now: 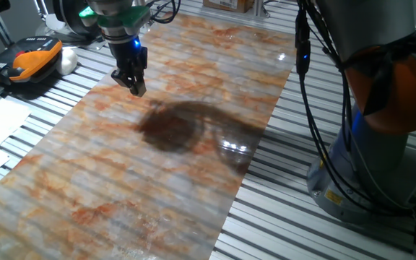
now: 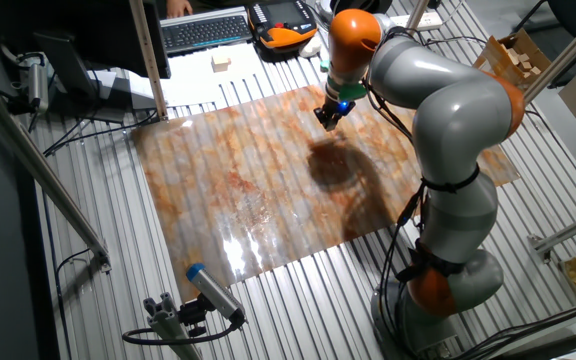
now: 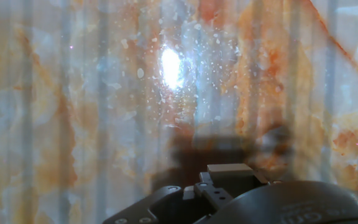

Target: Pick up one small block

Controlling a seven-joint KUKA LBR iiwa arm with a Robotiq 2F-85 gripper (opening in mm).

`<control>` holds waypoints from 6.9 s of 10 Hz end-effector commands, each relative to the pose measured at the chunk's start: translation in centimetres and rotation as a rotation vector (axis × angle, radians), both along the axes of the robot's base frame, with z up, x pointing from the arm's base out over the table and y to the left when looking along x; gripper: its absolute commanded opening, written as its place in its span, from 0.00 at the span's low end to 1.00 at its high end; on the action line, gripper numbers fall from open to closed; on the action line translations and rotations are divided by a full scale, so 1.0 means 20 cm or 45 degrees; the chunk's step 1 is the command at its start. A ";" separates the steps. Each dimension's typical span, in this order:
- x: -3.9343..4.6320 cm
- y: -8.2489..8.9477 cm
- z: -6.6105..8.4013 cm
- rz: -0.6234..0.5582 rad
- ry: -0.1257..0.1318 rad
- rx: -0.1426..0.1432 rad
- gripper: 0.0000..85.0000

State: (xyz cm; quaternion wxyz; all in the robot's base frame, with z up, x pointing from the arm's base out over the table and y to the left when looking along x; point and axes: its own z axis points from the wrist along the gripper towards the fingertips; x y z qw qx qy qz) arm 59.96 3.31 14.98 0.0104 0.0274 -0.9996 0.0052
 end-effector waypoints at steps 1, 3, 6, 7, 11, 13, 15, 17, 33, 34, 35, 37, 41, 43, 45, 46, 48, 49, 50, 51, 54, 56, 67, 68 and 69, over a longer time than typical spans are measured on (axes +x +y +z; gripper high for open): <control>0.001 0.00 0.00 0.001 0.001 -0.001 0.00; 0.001 0.00 0.00 -0.010 0.001 -0.007 0.00; 0.003 0.00 0.00 -0.025 -0.004 -0.036 0.00; 0.006 0.00 0.00 -0.015 0.008 -0.047 0.00; 0.006 0.00 0.00 -0.019 -0.004 -0.042 0.20; 0.008 0.00 0.00 -0.029 -0.025 -0.041 0.20; 0.009 0.00 0.00 -0.041 -0.043 -0.049 0.20; 0.010 0.00 0.00 -0.045 -0.050 -0.052 0.20; 0.016 0.01 -0.01 -0.083 -0.073 -0.031 0.40; 0.016 0.01 -0.01 -0.091 -0.082 -0.035 0.40; 0.016 0.01 -0.01 -0.097 -0.084 -0.037 0.60; 0.016 0.01 -0.01 -0.106 -0.088 -0.041 0.60; 0.018 0.01 -0.01 -0.104 -0.082 -0.043 0.60; 0.018 0.01 -0.01 -0.102 -0.078 -0.045 0.40; 0.018 0.01 -0.01 -0.110 -0.074 -0.028 0.40; 0.019 0.01 -0.01 -0.112 -0.066 -0.022 0.40; 0.022 0.01 -0.01 -0.108 -0.046 -0.018 0.20; 0.022 0.01 -0.01 -0.100 -0.036 -0.012 0.20; 0.021 0.01 -0.01 -0.094 -0.030 -0.010 0.20; 0.021 0.01 -0.01 -0.090 -0.028 -0.010 0.20; 0.021 0.01 -0.01 -0.078 -0.024 -0.016 0.00; 0.022 0.01 -0.01 -0.067 -0.022 -0.026 0.00; 0.022 0.01 -0.01 -0.059 -0.029 -0.053 0.00; 0.024 0.01 -0.01 -0.059 -0.035 -0.061 0.00; 0.026 0.01 -0.01 -0.059 -0.035 -0.061 0.00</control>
